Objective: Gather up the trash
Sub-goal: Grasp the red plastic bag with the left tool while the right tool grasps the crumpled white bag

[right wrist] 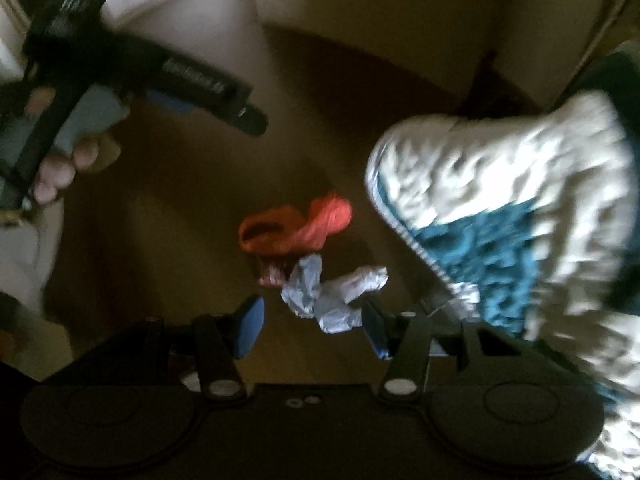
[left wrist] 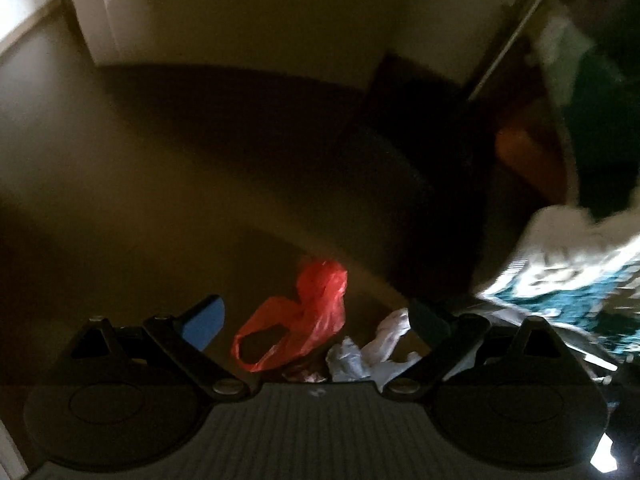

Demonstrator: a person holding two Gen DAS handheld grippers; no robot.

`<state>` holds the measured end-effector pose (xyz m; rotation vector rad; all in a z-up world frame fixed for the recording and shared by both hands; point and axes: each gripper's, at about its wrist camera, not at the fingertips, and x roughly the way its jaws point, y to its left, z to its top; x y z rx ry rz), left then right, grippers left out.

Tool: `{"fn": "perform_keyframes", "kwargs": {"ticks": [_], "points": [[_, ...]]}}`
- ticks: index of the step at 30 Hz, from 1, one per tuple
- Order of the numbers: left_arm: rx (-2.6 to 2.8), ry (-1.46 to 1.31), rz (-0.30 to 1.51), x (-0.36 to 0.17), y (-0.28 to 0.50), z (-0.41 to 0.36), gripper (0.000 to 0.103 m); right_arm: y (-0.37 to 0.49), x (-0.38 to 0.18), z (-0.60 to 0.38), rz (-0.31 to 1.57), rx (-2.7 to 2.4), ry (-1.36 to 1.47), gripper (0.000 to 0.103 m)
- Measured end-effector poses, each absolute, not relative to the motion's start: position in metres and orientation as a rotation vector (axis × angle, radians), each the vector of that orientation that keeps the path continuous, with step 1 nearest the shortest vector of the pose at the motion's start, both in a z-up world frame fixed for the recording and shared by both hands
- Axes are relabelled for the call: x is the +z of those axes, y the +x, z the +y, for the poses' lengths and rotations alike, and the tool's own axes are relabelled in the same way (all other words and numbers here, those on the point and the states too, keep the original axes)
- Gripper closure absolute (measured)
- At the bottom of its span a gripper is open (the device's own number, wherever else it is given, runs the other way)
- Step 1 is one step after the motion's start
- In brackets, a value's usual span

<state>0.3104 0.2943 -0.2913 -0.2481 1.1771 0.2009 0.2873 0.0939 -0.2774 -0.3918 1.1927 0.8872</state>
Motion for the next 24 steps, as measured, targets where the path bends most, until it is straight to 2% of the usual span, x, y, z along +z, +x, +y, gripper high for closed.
{"fn": "perform_keyframes", "kwargs": {"ticks": [11,18,24], "points": [[0.195,-0.219,1.306,-0.414,0.374,0.295,0.004,0.287,-0.412,0.136,1.239,1.019,-0.711,0.049],[0.188,-0.195,1.356,-0.465,0.397,0.290,0.004,0.287,-0.475,0.155,1.226,1.072,-0.832,0.049],[0.199,-0.212,1.378,-0.495,0.408,0.294,0.005,0.295,-0.504,0.169,1.221,1.037,-0.853,0.049]]}}
